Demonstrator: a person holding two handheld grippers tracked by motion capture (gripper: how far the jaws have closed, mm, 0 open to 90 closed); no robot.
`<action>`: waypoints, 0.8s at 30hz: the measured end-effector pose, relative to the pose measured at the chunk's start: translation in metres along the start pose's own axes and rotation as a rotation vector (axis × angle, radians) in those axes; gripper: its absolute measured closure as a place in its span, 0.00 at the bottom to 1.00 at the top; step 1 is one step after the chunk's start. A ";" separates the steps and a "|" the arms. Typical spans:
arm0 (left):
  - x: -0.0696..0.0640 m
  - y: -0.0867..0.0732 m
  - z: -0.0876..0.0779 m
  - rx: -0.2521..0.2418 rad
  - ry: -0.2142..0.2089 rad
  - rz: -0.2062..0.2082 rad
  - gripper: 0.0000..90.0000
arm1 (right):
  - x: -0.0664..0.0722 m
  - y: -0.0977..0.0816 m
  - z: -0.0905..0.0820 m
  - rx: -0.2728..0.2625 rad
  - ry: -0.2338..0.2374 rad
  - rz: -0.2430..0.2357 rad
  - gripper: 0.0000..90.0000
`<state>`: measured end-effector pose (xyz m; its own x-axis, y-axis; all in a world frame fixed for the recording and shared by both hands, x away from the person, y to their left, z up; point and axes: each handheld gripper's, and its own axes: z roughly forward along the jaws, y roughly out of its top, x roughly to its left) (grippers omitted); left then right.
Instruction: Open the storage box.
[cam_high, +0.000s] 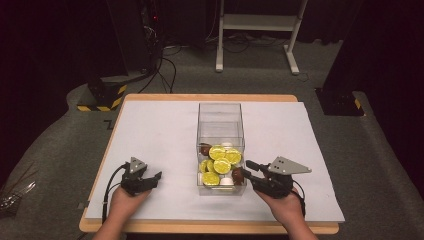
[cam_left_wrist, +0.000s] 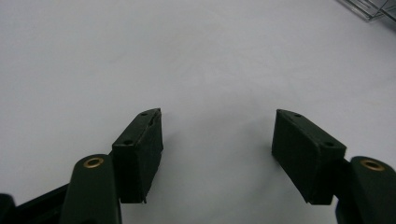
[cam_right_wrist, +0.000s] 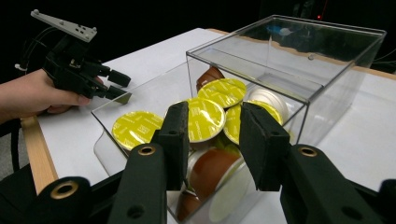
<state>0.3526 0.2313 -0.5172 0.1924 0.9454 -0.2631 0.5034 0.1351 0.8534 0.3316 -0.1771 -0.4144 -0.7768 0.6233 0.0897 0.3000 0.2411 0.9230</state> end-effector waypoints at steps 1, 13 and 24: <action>0.000 0.000 0.000 0.000 0.000 0.000 0.38 | 0.000 0.000 0.000 0.000 0.000 0.000 0.69; 0.000 0.000 0.000 0.002 -0.001 0.001 0.38 | 0.004 0.015 0.015 0.023 0.007 -0.022 0.63; 0.000 0.000 0.000 -0.001 -0.003 -0.004 0.38 | 0.004 0.018 0.025 0.036 -0.002 -0.020 0.61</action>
<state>0.3524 0.2314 -0.5172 0.1925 0.9440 -0.2678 0.5034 0.1393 0.8528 0.3481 -0.1520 -0.4072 -0.7821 0.6191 0.0704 0.3040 0.2804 0.9105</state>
